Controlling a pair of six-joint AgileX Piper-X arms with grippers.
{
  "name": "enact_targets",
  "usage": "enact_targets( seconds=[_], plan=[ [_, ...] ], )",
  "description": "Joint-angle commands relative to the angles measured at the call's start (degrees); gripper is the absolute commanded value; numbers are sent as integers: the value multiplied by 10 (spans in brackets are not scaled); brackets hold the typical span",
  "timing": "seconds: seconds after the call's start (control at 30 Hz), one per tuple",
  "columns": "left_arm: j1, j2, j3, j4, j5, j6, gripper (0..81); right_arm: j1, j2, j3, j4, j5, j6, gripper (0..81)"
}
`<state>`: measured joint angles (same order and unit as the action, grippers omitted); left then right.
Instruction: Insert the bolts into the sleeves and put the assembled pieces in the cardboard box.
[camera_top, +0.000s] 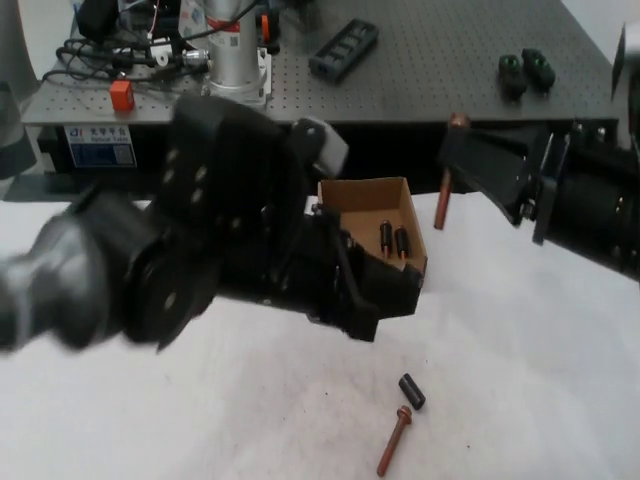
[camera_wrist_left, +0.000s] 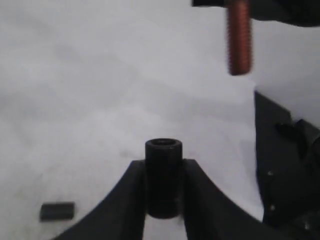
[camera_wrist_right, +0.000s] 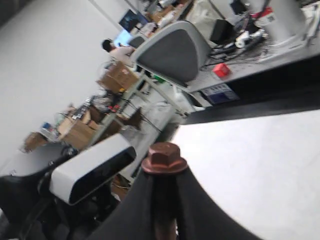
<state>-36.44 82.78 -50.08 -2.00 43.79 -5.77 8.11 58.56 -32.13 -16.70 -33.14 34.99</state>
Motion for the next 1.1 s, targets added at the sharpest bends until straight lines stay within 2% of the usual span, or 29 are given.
enact_targets(
  seconds=[0.0, 0.07, 0.33, 0.7, 1.07],
  plan=[
    [-1, -26, 20, -95, 46, -51, 6, 16, 12, 7, -97, -24, 57, 21],
    [-1, -29, 20, -100, 69, -57, 6, 23, 16, 7, -95, -24, 57, 21],
    [-1, -29, 19, -102, 64, -62, 6, 34, 18, 7, -88, -24, 38, 21],
    [-1, -29, 19, -109, 29, -72, 6, 33, 18, 7, -50, -9, -1, 21],
    [-1, -29, 19, -136, 10, -82, 6, 34, 18, 7, -33, -14, -3, 21]
  ],
)
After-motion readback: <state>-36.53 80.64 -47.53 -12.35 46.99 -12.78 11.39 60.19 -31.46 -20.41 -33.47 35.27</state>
